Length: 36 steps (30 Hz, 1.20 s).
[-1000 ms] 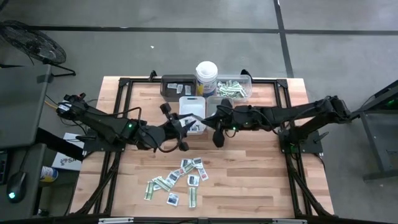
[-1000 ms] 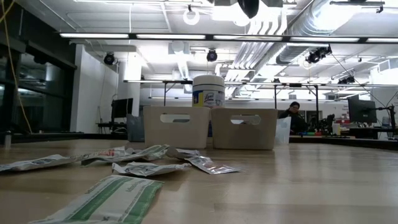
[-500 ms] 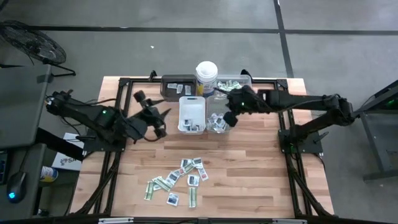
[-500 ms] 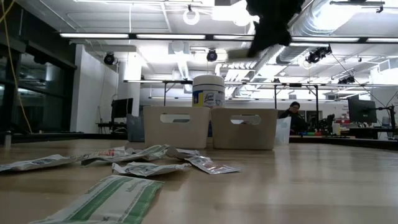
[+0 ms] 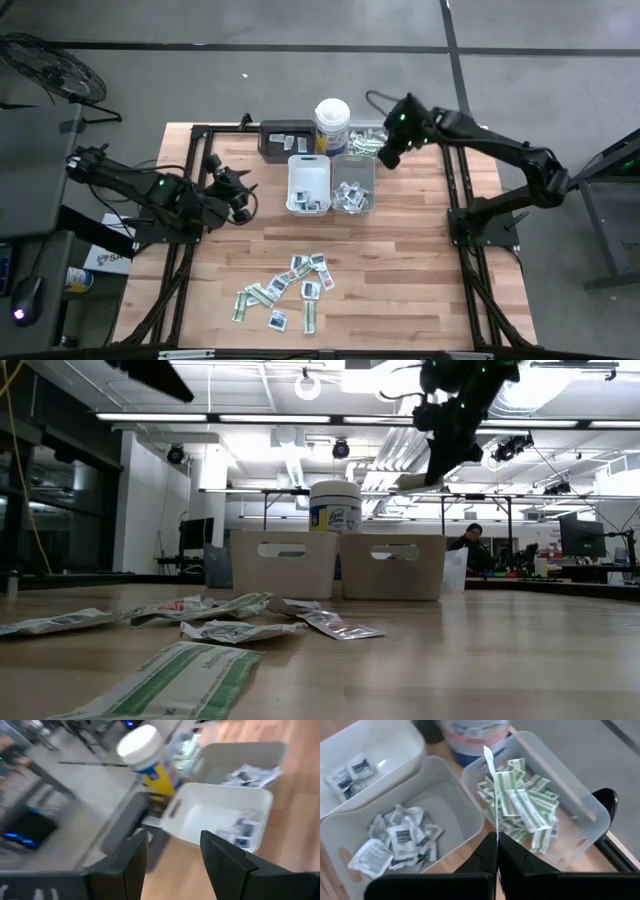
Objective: Pick & Place First Aid Supplies
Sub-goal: Put the band aid into the transparent bin
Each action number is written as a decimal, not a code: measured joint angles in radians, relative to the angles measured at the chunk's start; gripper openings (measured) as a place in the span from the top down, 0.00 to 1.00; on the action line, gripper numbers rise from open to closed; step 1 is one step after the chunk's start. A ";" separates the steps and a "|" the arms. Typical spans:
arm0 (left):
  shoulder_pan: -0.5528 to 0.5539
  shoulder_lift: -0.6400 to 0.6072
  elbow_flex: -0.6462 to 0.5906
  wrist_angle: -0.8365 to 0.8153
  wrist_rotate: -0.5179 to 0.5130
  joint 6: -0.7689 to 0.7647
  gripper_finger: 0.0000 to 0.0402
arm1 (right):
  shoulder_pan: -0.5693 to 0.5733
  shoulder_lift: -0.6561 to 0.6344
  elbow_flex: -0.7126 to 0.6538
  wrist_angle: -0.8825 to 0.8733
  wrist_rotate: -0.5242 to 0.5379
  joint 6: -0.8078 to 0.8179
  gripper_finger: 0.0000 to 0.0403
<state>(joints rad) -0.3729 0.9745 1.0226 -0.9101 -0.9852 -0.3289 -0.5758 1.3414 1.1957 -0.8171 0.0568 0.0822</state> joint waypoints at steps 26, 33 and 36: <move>0.000 -0.527 -0.644 0.909 0.557 0.230 0.56 | -0.354 0.377 0.000 0.210 -0.467 -0.170 1.00; 0.000 -0.526 -0.644 0.897 0.560 0.229 0.56 | -0.368 0.419 0.000 0.210 -0.410 -0.169 1.00; 0.000 -0.526 -0.645 0.878 0.562 0.227 0.56 | -0.367 0.421 0.000 0.217 -0.385 -0.169 1.00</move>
<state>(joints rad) -0.3725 0.4484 0.3779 -0.0320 -0.4233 -0.1018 -0.9432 1.7626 1.1957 -0.6005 -0.3286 -0.0872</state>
